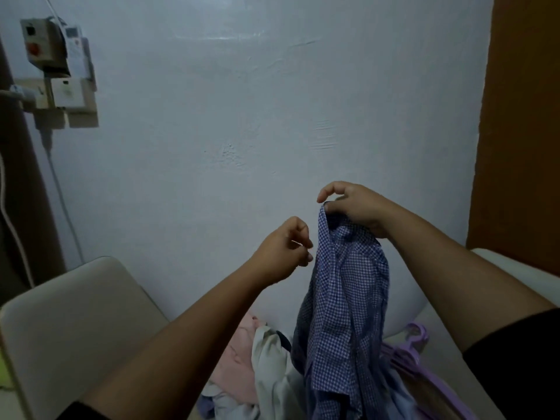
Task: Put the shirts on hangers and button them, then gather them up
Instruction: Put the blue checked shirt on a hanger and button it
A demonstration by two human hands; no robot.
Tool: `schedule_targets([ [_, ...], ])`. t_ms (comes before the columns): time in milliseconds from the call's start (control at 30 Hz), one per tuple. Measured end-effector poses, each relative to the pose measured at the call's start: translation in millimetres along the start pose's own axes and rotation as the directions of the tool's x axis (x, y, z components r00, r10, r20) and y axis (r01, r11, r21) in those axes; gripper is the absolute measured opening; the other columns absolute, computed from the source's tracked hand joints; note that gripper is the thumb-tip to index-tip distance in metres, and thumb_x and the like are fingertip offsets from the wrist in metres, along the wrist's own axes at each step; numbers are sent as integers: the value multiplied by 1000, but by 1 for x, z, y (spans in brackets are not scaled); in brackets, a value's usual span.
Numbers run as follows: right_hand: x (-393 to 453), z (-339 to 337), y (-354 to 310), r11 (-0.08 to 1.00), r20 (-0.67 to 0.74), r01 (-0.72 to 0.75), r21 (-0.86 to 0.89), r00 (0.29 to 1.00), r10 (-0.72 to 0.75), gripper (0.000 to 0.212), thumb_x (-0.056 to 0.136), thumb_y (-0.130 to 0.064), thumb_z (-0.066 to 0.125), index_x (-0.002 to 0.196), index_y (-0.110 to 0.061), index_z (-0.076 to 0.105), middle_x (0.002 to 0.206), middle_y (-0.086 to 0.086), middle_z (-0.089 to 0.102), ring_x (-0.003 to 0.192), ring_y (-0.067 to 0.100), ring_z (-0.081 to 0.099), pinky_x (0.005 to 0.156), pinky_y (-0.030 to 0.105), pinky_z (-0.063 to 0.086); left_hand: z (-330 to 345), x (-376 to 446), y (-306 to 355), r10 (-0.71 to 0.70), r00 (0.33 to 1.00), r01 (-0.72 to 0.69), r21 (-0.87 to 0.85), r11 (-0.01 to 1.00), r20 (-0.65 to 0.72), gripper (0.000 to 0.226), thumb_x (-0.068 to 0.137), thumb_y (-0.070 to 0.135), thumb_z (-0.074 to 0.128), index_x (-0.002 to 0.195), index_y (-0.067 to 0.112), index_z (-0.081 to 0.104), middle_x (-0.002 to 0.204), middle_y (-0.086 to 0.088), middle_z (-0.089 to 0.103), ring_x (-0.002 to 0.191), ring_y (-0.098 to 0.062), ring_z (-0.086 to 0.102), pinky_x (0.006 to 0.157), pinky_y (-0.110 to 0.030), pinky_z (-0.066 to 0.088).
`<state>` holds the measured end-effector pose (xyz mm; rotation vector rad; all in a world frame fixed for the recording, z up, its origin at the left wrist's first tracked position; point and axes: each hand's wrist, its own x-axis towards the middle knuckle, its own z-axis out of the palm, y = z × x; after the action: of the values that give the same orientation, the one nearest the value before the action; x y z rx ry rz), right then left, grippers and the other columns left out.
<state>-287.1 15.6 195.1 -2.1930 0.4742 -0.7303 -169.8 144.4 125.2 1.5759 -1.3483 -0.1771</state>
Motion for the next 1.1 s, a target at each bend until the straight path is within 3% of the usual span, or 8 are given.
schedule_targets([
  [133, 1, -2, -1, 999, -106, 38, 8, 994, -37, 26, 87, 0, 55, 73, -19, 66, 76, 3, 63, 69, 16, 56, 63, 26, 46, 10, -3, 15, 0, 989, 8, -56, 998, 149, 31, 92, 0, 42, 85, 24, 60, 110, -13, 64, 91, -21, 65, 87, -41, 52],
  [233, 3, -2, -3, 998, -168, 59, 36, 984, -52, 30, 86, 3, 53, 68, -16, 65, 74, 1, 62, 71, 14, 55, 64, 22, 45, 21, -1, 20, 15, 970, -23, 32, 999, 241, 27, 97, 19, 50, 104, 39, 66, 111, -1, 66, 99, -13, 62, 87, -29, 50],
  [433, 4, -16, 0, 998, -243, 49, 31, 969, -40, 33, 86, 3, 51, 65, -17, 66, 77, 3, 63, 71, 14, 54, 63, 23, 46, 38, -2, 20, -65, 944, -17, 244, 970, 324, 35, 92, 35, 61, 125, 26, 64, 127, 9, 63, 103, -5, 59, 100, -28, 45],
  [533, 4, -23, 4, 998, -302, 38, 58, 953, -19, 33, 87, 3, 51, 65, -18, 66, 78, 2, 63, 71, 14, 54, 61, 23, 45, 40, -1, 21, -103, 945, 12, 281, 960, 311, 43, 89, 34, 65, 129, 18, 60, 136, 9, 56, 111, -10, 60, 101, -31, 45],
  [633, 2, -29, 7, 998, -323, 34, 61, 946, -12, 33, 87, 3, 51, 66, -17, 66, 79, 2, 63, 73, 14, 55, 65, 25, 47, 36, -1, 22, -113, 967, 49, 267, 962, 230, 52, 80, 35, 74, 127, 14, 62, 128, 3, 63, 98, -9, 64, 95, -28, 50],
  [833, -18, -56, 9, 998, -54, 60, -35, 997, -62, 34, 85, 10, 48, 65, -11, 65, 70, 5, 65, 65, 15, 58, 59, 18, 50, 2, 2, 5, -151, 985, 162, 153, 975, -84, 27, 69, 16, 85, 92, 17, 70, 76, 0, 65, 57, -4, 54, 54, -17, 47],
  [967, -26, -68, 4, 996, 216, 35, -77, 976, -18, 26, 85, 4, 59, 70, -14, 72, 74, -1, 71, 72, 11, 65, 65, 18, 52, -46, 15, 13, -75, 993, 103, 360, 927, -89, 21, 85, 3, 61, 87, 23, 60, 94, -3, 63, 70, -15, 56, 59, -21, 46],
  [1100, -28, -72, -11, 976, 296, 67, -207, 955, -2, 25, 81, 3, 65, 79, -19, 76, 89, 5, 73, 82, 21, 63, 77, 33, 52, -96, 28, 48, 2, 995, 42, 423, 905, -102, 31, 85, -8, 54, 79, 22, 59, 84, 2, 62, 79, -13, 55, 63, -19, 42],
])
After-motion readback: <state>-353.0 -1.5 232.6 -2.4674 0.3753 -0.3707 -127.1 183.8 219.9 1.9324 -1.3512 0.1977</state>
